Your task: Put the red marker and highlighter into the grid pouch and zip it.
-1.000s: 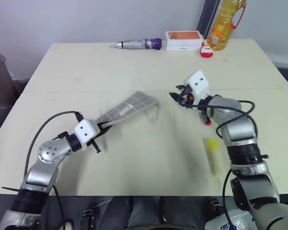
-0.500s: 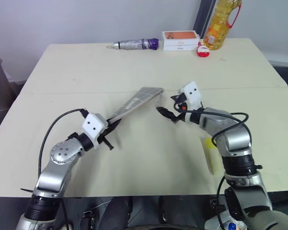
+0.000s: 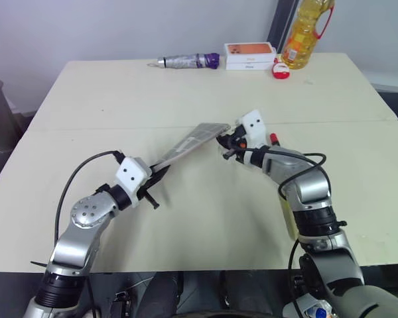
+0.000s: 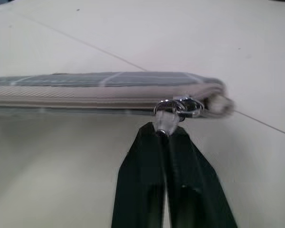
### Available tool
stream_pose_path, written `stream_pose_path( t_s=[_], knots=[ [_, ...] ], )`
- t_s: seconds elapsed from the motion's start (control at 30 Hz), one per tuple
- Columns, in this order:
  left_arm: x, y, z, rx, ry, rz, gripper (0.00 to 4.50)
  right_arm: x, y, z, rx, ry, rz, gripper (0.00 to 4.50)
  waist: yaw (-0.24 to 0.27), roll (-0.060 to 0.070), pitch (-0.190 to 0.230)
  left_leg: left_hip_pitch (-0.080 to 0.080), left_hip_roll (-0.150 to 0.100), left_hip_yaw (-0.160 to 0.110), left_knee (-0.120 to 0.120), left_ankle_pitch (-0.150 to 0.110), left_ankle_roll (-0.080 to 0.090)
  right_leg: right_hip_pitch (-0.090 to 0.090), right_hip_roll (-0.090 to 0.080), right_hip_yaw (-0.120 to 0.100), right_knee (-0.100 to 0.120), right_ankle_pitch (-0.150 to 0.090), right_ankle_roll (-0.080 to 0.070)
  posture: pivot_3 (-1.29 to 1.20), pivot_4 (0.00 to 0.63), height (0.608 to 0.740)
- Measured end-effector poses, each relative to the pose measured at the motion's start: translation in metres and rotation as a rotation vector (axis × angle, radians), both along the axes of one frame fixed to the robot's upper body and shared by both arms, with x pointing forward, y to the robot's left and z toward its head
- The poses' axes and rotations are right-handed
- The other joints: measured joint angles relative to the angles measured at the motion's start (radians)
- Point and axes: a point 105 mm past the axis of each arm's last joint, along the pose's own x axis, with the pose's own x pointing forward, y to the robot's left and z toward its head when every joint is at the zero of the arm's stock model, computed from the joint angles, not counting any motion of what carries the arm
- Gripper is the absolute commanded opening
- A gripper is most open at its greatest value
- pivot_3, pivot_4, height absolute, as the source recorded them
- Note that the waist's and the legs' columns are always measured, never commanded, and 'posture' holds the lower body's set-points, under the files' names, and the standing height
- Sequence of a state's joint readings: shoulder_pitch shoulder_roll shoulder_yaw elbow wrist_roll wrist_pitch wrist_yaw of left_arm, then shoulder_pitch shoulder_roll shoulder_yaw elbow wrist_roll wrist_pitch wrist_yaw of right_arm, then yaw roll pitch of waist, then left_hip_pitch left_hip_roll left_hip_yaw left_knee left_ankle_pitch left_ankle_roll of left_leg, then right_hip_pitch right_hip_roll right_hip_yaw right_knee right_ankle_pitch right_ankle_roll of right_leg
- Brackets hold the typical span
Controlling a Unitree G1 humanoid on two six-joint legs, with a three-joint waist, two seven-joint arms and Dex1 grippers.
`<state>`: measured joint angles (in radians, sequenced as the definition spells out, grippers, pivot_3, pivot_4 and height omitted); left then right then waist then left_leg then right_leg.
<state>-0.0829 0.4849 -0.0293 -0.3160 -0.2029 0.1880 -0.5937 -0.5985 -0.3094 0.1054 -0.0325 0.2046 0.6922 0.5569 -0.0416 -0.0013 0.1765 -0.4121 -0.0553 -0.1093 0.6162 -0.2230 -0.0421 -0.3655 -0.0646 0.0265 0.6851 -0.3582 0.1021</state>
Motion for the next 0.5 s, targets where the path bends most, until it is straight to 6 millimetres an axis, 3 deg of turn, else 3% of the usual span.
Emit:
stream_pose_path(
  t_s=[0.2,0.5],
  knots=[
    [0.002,-0.007,-0.003,-0.017,0.007,0.012,0.00,-0.039,0.035,-0.007,-0.135,-0.043,0.236,0.03,0.001,0.000,0.000,0.000,0.000,0.000,0.000,0.000,0.000,0.000,0.000,0.000,0.000,0.000,0.000,0.00,0.150,0.740],
    [0.005,-0.028,-0.004,-0.027,0.013,-0.011,0.00,-0.071,0.073,-0.008,-0.186,-0.052,0.407,0.03,0.003,0.000,0.000,0.000,0.000,-0.001,0.001,0.000,0.000,0.001,0.000,0.000,0.000,0.000,0.000,0.00,0.150,0.740]
  ],
)
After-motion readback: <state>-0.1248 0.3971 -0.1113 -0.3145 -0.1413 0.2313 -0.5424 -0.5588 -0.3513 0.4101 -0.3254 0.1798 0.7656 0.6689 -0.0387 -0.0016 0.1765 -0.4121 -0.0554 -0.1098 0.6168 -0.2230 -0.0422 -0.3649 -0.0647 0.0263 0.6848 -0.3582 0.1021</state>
